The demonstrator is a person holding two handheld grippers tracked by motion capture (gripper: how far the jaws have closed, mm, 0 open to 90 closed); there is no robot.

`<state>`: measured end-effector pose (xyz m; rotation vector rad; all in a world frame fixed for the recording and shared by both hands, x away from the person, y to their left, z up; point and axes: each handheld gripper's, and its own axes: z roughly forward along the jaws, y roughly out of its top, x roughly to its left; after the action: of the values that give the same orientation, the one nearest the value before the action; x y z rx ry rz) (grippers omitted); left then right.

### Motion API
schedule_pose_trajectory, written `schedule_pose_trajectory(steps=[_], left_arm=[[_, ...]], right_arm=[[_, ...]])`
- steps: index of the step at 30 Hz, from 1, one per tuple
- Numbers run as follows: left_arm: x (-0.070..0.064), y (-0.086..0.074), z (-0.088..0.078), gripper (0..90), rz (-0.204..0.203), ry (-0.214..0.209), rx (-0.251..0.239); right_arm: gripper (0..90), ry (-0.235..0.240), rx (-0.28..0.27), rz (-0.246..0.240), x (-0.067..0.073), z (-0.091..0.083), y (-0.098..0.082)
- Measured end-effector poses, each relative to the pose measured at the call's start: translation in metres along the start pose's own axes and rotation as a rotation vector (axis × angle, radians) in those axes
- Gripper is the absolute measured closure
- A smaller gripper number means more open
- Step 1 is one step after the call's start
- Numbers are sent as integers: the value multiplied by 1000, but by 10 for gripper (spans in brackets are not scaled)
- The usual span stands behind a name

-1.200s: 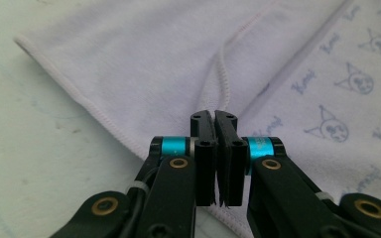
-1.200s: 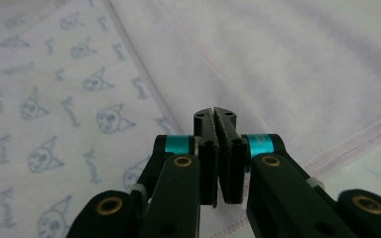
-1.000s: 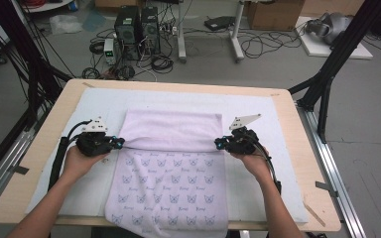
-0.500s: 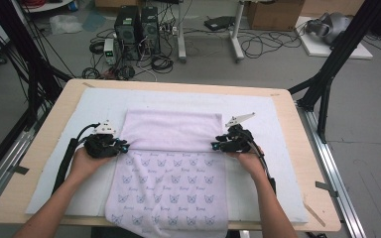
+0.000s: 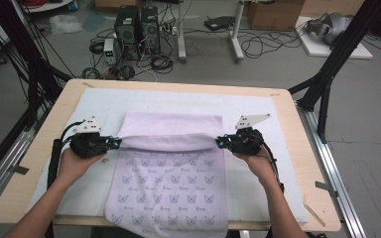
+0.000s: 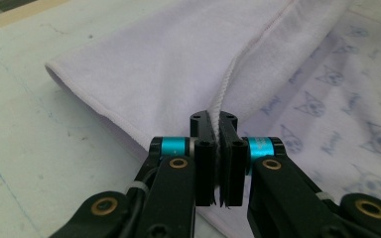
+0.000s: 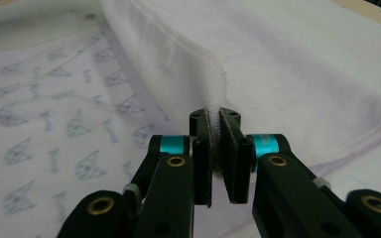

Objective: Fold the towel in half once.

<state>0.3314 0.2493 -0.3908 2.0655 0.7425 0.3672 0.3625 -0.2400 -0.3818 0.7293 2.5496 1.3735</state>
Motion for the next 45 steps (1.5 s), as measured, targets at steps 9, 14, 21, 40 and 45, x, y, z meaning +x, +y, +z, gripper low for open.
schedule_pose_trajectory(steps=[9,14,21,40,45], left_arm=[[-46,-33,-36,864,69,-42,12],[-72,-46,-55,860,94,-85,6],[-62,-42,-47,594,84,-57,26],[43,12,54,544,-106,107,59],[59,10,70,443,-166,141,86]], right_arm=[[846,67,11,-80,59,-29,-27],[837,126,8,-110,93,-45,-41],[616,127,7,-75,80,-44,-40],[392,-86,127,84,-53,38,5],[354,-108,157,134,-66,51,-5]])
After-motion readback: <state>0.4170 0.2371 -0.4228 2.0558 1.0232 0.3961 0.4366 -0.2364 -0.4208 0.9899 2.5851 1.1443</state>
